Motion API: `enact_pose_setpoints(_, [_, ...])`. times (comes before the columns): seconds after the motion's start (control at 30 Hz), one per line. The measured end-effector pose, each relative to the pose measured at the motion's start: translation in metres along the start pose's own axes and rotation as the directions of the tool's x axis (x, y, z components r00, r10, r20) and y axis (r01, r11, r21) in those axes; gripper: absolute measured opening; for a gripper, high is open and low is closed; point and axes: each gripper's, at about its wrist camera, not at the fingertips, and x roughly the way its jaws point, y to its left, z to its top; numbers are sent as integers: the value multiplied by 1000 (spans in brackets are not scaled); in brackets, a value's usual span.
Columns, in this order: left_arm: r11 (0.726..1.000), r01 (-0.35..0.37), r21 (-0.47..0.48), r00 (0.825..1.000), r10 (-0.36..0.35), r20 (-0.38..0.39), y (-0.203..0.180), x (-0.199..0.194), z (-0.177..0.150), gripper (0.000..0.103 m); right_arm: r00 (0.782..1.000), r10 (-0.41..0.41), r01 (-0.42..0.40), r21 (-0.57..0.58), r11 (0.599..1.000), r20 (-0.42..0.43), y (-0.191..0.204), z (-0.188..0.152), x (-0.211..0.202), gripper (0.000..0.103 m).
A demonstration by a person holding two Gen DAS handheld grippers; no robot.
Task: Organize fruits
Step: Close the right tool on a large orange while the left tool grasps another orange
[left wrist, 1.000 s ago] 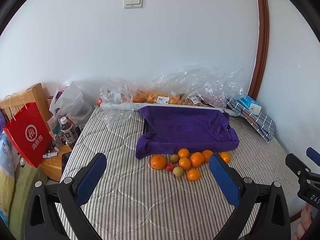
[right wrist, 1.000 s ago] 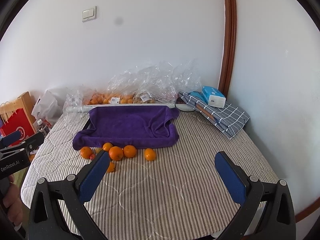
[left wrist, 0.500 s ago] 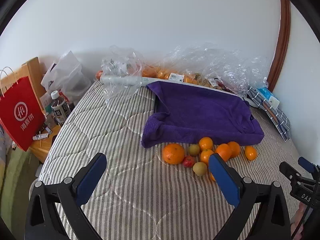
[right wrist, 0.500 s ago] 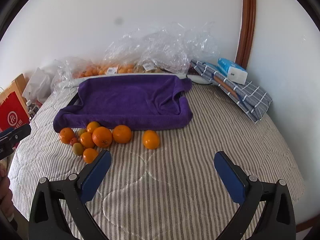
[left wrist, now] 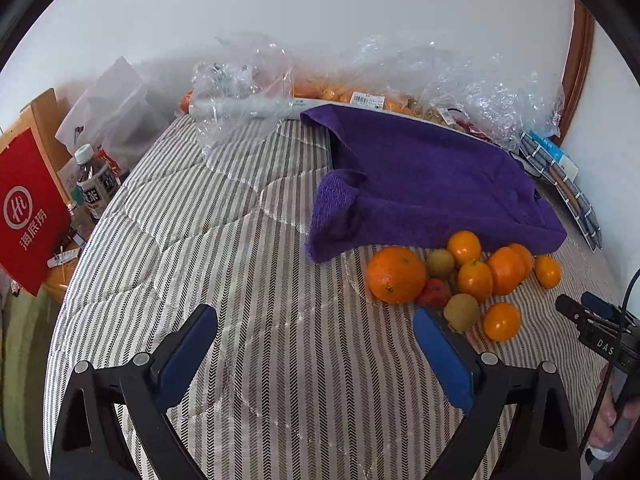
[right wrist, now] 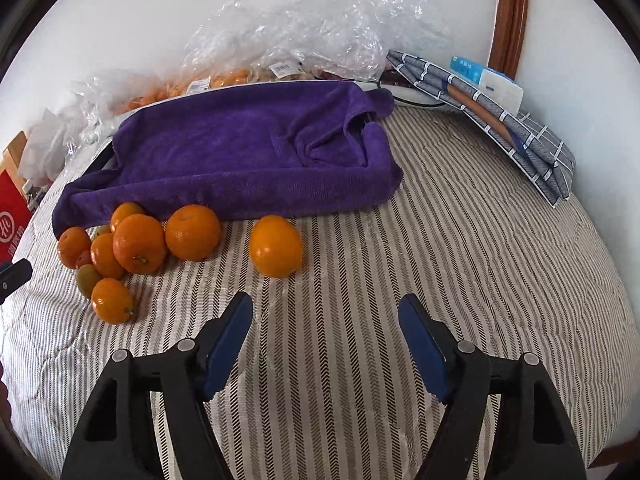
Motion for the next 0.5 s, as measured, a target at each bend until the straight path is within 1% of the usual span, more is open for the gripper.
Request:
enact_pose_setpoints(0.07, [1000,-2,10,1000,2,-25,1,7,-1,98,1000,0,0,4,1000,-4,-2,1,7,73])
enact_pose_setpoints(0.17, [1000,-5,24,1000,6,-26,2,9,-5,98,1000,-5,5,13,1000,-13,-5,2,16,70])
enact_pose_setpoints(0.33, [999,20,26,999,-19,-38,4,14,-9,98,1000,0,0,26,1000,0,-11,5,21,68])
enact_pose_setpoints(0.4, [999,24,27,999,-22,-49,2,18,-8,98,1000,2,-2,22,1000,6,-12,7,23,65])
enact_pose_setpoints(0.43, [999,23,27,999,-22,-48,2,18,-8,98,1000,6,-6,20,1000,9,-12,9,23,64])
enact_pose_setpoints(0.5, [999,32,27,999,-31,-44,1,18,-9,98,1000,29,-29,16,999,11,-12,11,25,63])
